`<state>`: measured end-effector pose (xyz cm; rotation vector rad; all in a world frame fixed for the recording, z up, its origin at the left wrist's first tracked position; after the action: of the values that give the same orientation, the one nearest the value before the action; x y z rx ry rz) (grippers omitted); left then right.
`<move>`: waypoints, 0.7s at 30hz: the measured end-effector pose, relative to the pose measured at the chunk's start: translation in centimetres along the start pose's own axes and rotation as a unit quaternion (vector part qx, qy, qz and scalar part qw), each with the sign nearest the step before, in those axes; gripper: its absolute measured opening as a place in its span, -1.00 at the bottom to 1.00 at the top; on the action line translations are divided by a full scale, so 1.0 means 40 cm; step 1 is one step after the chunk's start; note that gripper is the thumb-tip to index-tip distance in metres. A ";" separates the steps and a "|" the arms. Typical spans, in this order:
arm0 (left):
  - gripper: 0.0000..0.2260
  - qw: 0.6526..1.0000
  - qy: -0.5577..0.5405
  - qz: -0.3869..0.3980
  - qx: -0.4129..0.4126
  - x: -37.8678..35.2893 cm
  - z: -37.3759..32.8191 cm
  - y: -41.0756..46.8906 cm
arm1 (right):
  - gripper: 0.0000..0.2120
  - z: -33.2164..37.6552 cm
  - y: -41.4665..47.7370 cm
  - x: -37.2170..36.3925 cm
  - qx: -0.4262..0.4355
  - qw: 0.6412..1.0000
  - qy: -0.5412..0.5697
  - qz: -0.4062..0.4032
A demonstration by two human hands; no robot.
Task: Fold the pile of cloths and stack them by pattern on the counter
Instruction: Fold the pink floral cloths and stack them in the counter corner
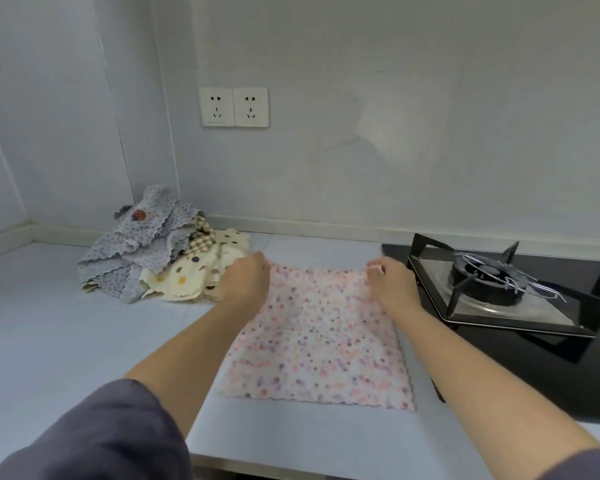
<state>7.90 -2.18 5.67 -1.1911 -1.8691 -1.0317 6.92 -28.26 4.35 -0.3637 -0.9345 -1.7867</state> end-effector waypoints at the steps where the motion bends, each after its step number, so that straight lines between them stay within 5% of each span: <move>1: -0.78 1.000 0.024 0.011 -0.007 -0.015 -0.004 -0.006 | -0.77 0.002 -0.006 -0.008 0.013 0.999 -0.028 0.014; 4: -0.61 0.989 0.115 -0.009 -0.091 -0.036 -0.034 -0.046 | -0.60 0.046 -0.032 -0.013 0.111 0.983 -0.137 0.044; 11: -0.92 0.954 -0.016 0.075 -0.290 0.000 -0.044 -0.206 | -0.81 0.088 -0.164 -0.026 0.150 0.961 -0.123 0.196; 18: -0.42 0.928 0.061 0.107 -0.352 -0.038 0.018 -0.254 | -0.66 0.095 -0.197 -0.020 0.161 0.951 -0.179 0.195; 21: -0.51 0.940 0.034 0.073 -0.332 -0.033 0.022 -0.241 | -0.39 0.082 -0.221 -0.049 0.147 0.935 -0.157 0.281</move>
<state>-0.72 -4.50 1.65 -1.6106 -1.3776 -1.6621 -0.73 -23.18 1.51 -0.6615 -1.1608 -1.0646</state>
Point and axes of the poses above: each hand's wrist, its own y-axis towards the middle knuckle, its own x-axis out of the back of the hand, z = x × y, the point moved 6 cm from there along y, towards the middle knuckle, and after that the axes turned 11 degrees about x, right-handed, at the moved point
